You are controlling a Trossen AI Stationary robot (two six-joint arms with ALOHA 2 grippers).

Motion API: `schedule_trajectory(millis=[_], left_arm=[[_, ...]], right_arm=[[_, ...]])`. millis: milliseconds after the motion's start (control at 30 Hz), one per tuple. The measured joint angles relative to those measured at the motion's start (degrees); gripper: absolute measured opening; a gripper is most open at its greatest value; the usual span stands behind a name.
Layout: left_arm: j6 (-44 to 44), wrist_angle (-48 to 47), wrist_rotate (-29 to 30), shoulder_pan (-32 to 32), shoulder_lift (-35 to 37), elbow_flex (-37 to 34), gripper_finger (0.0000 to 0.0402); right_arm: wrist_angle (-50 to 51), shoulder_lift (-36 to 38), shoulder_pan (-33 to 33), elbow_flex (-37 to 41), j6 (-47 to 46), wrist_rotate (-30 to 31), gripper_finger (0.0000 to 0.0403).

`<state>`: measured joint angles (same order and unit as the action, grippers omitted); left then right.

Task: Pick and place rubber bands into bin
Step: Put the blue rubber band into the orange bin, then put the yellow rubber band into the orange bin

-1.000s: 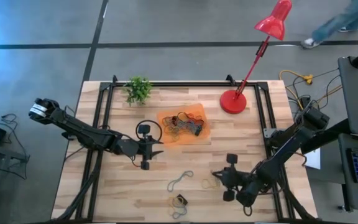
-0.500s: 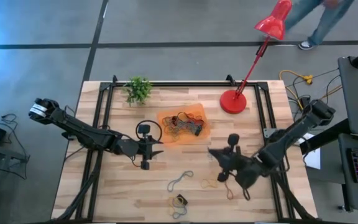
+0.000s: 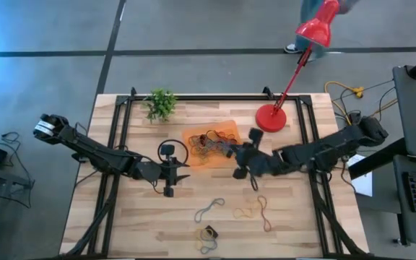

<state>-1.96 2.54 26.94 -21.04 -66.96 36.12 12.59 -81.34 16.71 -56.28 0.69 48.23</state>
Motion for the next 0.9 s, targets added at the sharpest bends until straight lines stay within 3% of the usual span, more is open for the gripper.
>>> schedule_trajectory(millis=[200, 533, 633, 900], left_arm=[[0.0, -0.02, 0.0, 0.0, 0.0, 0.0, 0.0141], [0.0, -0.13, -0.02, 0.0, 0.0, -0.02, 0.0141], [-0.09, -0.13, -0.02, 0.02, 0.0, -0.02, 0.0141], [-0.15, -0.02, -0.02, 0.01, 0.0, -0.02, 0.0141]], right_arm=[[-8.08, -1.54, -9.37, 0.58, 7.08, -9.57, 0.0009], [-8.21, -4.88, -20.62, 2.27, 1.37, -27.37, 0.0013], [-8.15, -6.31, -21.41, 2.5, 1.18, -31.8, 0.0031], [-7.77, -7.97, -21.35, 2.5, -0.31, -32.32, 0.0123]])
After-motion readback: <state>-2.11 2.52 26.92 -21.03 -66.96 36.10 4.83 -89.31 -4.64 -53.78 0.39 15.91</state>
